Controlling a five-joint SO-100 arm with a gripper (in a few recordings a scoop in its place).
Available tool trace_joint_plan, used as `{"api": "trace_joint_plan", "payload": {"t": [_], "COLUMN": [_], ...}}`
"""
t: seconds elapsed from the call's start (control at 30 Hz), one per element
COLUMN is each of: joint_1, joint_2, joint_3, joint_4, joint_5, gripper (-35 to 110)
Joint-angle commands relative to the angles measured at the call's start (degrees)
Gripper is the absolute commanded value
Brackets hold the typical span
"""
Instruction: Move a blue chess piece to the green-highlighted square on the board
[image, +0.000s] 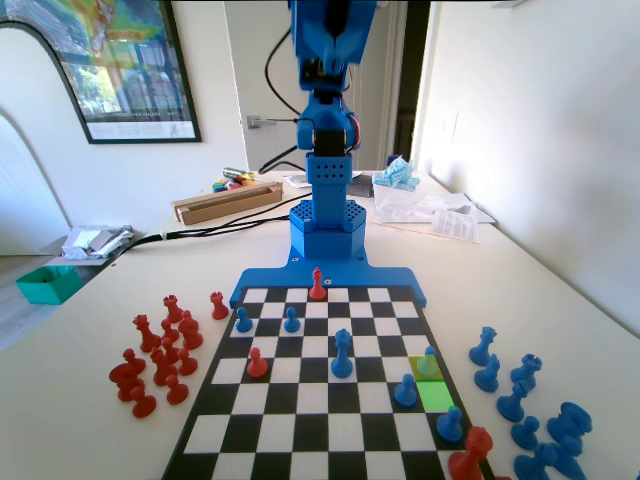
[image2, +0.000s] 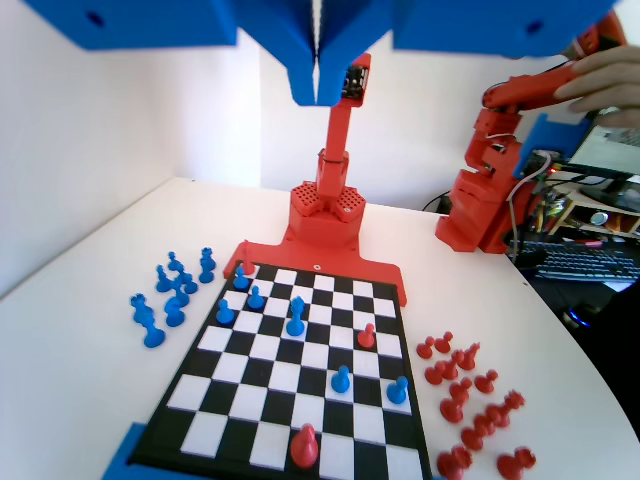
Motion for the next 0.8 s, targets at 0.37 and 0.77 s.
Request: {"api": "trace_joint_plan", "payload": {"t": [0.37, 0.77], "joint_1": [-5.2, -8.6], "joint_2": [-28.4, -47.6], "joint_3": [-15.3, -13.3], "joint_4": [-4.5, -12.6], "joint_5": [13.3, 26.9], "gripper": [1, 1]}}
